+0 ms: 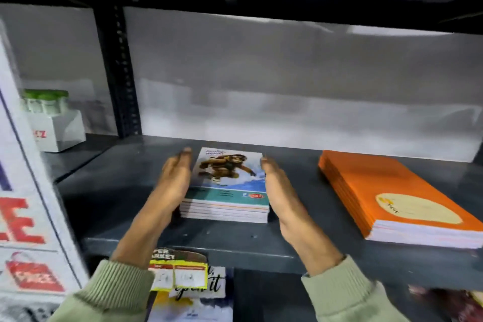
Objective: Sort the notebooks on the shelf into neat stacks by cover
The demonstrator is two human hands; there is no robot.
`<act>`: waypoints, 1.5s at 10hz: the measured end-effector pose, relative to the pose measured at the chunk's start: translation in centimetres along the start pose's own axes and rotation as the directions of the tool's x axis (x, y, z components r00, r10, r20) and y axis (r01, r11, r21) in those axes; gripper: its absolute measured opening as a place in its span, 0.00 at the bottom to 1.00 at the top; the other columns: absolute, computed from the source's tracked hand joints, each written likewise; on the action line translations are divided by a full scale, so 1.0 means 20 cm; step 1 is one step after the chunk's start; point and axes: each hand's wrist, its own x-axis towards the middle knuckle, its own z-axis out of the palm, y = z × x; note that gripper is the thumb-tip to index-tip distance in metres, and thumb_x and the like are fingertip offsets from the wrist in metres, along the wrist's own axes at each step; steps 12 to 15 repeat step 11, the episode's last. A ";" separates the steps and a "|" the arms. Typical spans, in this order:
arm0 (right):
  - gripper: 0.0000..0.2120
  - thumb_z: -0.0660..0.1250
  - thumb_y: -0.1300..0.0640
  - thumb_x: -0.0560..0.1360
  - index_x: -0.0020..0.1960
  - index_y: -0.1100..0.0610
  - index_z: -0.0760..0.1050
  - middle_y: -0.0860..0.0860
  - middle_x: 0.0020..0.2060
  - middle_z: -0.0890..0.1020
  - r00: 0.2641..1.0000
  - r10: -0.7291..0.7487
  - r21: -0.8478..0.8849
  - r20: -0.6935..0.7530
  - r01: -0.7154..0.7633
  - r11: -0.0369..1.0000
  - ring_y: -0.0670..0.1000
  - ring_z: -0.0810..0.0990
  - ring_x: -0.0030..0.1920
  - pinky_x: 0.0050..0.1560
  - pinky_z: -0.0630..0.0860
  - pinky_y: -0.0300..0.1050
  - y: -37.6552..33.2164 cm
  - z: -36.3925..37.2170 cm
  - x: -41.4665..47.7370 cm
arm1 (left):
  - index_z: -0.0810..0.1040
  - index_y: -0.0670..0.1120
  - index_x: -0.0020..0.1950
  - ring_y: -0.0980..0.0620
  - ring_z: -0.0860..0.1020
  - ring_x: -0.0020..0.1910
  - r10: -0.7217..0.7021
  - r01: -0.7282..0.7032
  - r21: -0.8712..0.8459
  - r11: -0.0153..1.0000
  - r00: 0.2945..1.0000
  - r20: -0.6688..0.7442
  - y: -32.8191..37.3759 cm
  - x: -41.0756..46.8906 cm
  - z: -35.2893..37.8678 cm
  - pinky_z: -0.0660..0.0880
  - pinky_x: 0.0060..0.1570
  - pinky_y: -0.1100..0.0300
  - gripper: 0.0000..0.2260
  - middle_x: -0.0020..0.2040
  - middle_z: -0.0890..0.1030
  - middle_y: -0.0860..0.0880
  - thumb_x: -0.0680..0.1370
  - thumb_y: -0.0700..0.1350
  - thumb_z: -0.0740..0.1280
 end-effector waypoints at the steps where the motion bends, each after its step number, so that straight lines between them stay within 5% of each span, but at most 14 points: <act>1: 0.37 0.55 0.32 0.68 0.75 0.46 0.62 0.49 0.71 0.73 0.997 0.069 0.015 -0.027 -0.068 0.998 0.53 0.74 0.68 0.69 0.69 0.55 0.06 0.06 0.02 | 0.79 0.45 0.60 0.43 0.84 0.45 -0.110 0.119 -0.124 0.985 0.991 0.080 -0.06 0.02 -0.01 0.76 0.45 0.55 0.22 0.51 0.86 0.45 0.80 0.59 0.57; 2: 0.32 0.56 0.37 0.74 0.76 0.44 0.58 0.51 0.69 0.75 0.988 0.152 0.048 -0.017 -0.151 0.987 0.53 0.80 0.61 0.57 0.77 0.51 0.05 0.07 0.03 | 0.82 0.46 0.52 0.42 0.85 0.33 -0.154 0.170 -0.193 0.966 0.984 0.095 -0.07 0.03 0.02 0.77 0.32 0.59 0.19 0.37 0.87 0.42 0.80 0.56 0.57; 3: 0.31 0.57 0.36 0.71 0.73 0.45 0.63 0.50 0.66 0.78 0.988 0.156 0.009 -0.006 -0.156 0.988 0.51 0.80 0.59 0.58 0.77 0.51 0.06 0.05 0.04 | 0.83 0.46 0.49 0.44 0.85 0.29 -0.131 0.144 -0.220 0.965 0.989 0.073 -0.07 0.03 0.05 0.78 0.30 0.58 0.17 0.35 0.87 0.43 0.80 0.53 0.56; 4: 0.24 0.59 0.38 0.72 0.65 0.45 0.72 0.52 0.57 0.84 0.981 0.191 0.048 -0.021 -0.190 0.981 0.52 0.84 0.53 0.52 0.79 0.47 0.04 -0.03 0.00 | 0.83 0.46 0.48 0.44 0.85 0.30 -0.135 0.156 -0.232 0.960 0.985 0.104 -0.07 0.02 0.09 0.80 0.33 0.55 0.16 0.35 0.87 0.43 0.80 0.51 0.57; 5: 0.15 0.61 0.45 0.77 0.57 0.51 0.78 0.54 0.40 0.87 0.978 0.199 0.069 -0.064 -0.194 0.978 0.50 0.84 0.34 0.32 0.76 0.39 0.03 -0.18 -0.02 | 0.82 0.44 0.48 0.44 0.85 0.31 -0.120 0.169 -0.281 0.945 0.975 0.185 -0.07 -0.04 0.20 0.81 0.29 0.56 0.16 0.36 0.87 0.43 0.81 0.48 0.56; 6: 0.12 0.64 0.47 0.77 0.46 0.54 0.80 0.49 0.27 0.85 0.970 0.183 0.078 -0.158 -0.173 0.982 0.47 0.81 0.27 0.31 0.73 0.39 0.05 -0.36 -0.05 | 0.83 0.42 0.48 0.41 0.86 0.36 -0.105 0.179 -0.272 0.945 0.958 0.266 -0.06 -0.11 0.36 0.82 0.35 0.50 0.18 0.40 0.87 0.40 0.80 0.47 0.54; 8: 0.08 0.68 0.48 0.74 0.42 0.52 0.81 0.48 0.33 0.86 0.965 0.123 0.134 -0.233 -0.093 0.987 0.46 0.85 0.32 0.39 0.77 0.42 0.07 -0.54 -0.07 | 0.76 0.47 0.61 0.38 0.86 0.42 -0.098 0.178 -0.279 0.943 0.955 0.279 -0.09 -0.13 0.56 0.83 0.38 0.44 0.19 0.49 0.86 0.38 0.75 0.55 0.58; 9: 0.07 0.65 0.50 0.77 0.43 0.51 0.79 0.42 0.31 0.85 0.979 0.095 0.115 -0.179 -0.075 0.990 0.39 0.81 0.26 0.30 0.71 0.37 0.05 -0.55 -0.10 | 0.75 0.49 0.64 0.39 0.86 0.42 -0.130 0.208 -0.288 0.935 0.955 0.268 -0.12 -0.12 0.56 0.83 0.41 0.44 0.22 0.49 0.87 0.40 0.74 0.58 0.59; 10: 0.16 0.63 0.47 0.79 0.64 0.50 0.76 0.44 0.54 0.85 0.991 0.050 0.129 -0.128 -0.034 0.991 0.36 0.82 0.38 0.35 0.73 0.30 0.06 -0.56 -0.12 | 0.75 0.50 0.65 0.41 0.86 0.44 -0.106 0.182 -0.292 0.939 0.961 0.256 -0.12 -0.12 0.56 0.82 0.44 0.44 0.23 0.50 0.87 0.43 0.75 0.60 0.60; 11: 0.29 0.55 0.41 0.80 0.78 0.47 0.54 0.44 0.78 0.60 0.997 -0.032 0.046 -0.068 0.035 0.998 0.46 0.65 0.73 0.66 0.60 0.39 0.05 -0.54 -0.24 | 0.69 0.52 0.72 0.52 0.79 0.53 0.066 -0.049 -0.156 0.987 0.992 0.106 -0.06 -0.24 0.55 0.75 0.54 0.52 0.21 0.55 0.81 0.53 0.81 0.57 0.56; 15: 0.29 0.55 0.41 0.80 0.78 0.47 0.54 0.44 0.78 0.60 0.997 -0.032 0.046 -0.068 0.035 0.998 0.46 0.65 0.73 0.66 0.60 0.39 0.05 -0.54 -0.24 | 0.69 0.52 0.72 0.52 0.79 0.53 0.066 -0.049 -0.156 0.987 0.992 0.106 -0.06 -0.24 0.55 0.75 0.54 0.52 0.21 0.55 0.81 0.53 0.81 0.57 0.56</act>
